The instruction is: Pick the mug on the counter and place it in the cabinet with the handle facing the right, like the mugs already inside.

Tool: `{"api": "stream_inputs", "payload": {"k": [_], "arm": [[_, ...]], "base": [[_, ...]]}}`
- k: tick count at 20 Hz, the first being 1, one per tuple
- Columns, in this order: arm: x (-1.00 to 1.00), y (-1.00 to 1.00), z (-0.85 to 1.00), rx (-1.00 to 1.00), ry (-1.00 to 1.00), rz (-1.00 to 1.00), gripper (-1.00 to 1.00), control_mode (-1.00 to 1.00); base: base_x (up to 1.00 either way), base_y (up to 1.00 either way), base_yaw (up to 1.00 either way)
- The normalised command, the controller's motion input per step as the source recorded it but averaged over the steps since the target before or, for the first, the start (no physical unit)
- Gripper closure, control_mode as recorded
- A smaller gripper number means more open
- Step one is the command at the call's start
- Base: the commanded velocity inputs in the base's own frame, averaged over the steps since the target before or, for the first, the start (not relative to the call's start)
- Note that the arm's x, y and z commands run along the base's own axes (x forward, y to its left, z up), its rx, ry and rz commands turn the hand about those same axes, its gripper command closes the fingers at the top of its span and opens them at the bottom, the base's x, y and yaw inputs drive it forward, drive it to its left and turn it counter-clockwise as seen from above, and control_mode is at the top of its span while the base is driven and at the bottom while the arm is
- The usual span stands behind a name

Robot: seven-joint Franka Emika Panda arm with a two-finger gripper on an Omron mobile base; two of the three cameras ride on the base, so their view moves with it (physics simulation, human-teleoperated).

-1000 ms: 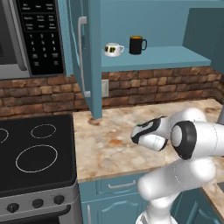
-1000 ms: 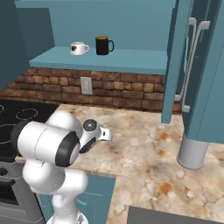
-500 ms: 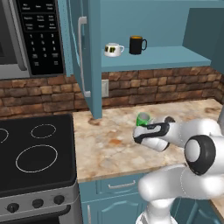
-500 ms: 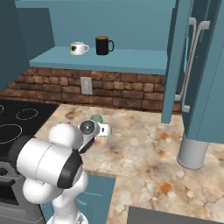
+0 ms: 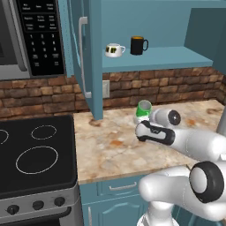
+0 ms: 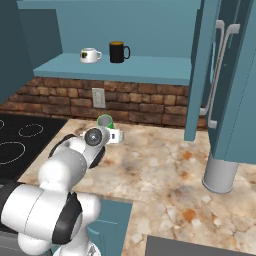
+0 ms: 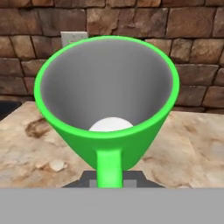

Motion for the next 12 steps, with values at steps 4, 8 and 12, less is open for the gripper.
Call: {"api": "stream_inputs", "payload": {"k": [4,8,12], "arm": [[0.00,0.12,0.40,0.00,0.00,-0.01,1.00,-1.00],[0.00,0.04,0.39,0.03,0.00,-0.03,1.00,-1.00],[0.00,0.00,0.49,0.10,0.01,-0.04,1.00,-1.00]], "base": [[0.00,0.00,0.00],[0.00,0.00,0.00],[0.00,0.00,0.00]]}}
